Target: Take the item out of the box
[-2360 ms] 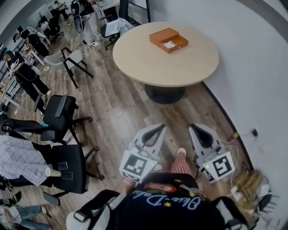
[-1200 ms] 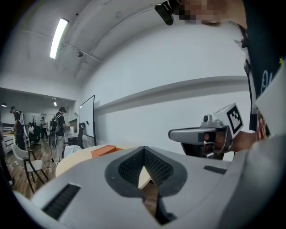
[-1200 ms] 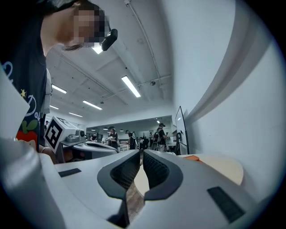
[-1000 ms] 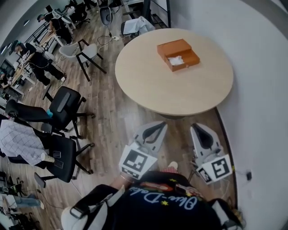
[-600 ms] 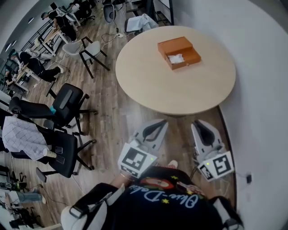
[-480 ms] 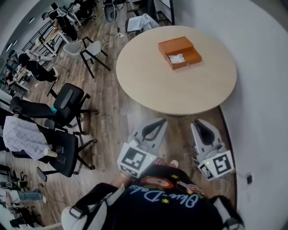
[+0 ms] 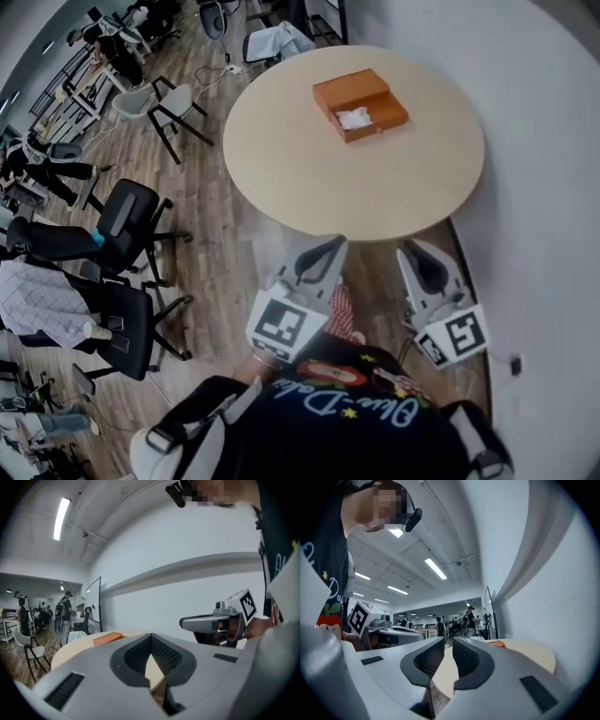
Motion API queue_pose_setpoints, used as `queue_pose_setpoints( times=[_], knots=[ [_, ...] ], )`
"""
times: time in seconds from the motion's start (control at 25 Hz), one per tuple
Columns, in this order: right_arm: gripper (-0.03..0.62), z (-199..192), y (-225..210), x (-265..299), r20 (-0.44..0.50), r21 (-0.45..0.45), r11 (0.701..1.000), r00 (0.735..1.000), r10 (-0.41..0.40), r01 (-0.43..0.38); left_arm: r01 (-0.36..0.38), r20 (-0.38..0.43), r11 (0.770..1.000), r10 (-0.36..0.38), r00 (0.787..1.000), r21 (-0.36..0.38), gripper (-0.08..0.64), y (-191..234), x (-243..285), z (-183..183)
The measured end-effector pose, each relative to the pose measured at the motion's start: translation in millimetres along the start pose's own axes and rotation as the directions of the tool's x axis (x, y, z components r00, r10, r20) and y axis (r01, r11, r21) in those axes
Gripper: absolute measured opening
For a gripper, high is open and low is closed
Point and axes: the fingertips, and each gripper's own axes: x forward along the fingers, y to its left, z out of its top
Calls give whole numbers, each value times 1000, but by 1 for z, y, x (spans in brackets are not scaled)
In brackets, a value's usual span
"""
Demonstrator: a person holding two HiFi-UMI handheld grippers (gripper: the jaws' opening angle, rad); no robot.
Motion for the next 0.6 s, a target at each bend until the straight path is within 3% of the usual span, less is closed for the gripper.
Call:
queue_pose_setpoints(
  times=[0.16, 0.6],
  knots=[
    [32, 8, -26, 10, -4, -67, 997, 999, -32, 32, 36, 29, 999, -36, 999, 3, -15, 10, 27, 9],
    [32, 16, -78, 70, -32, -89, 995, 998, -46, 43, 49, 44, 999, -48, 998, -10, -15, 67, 92, 17]
  ],
)
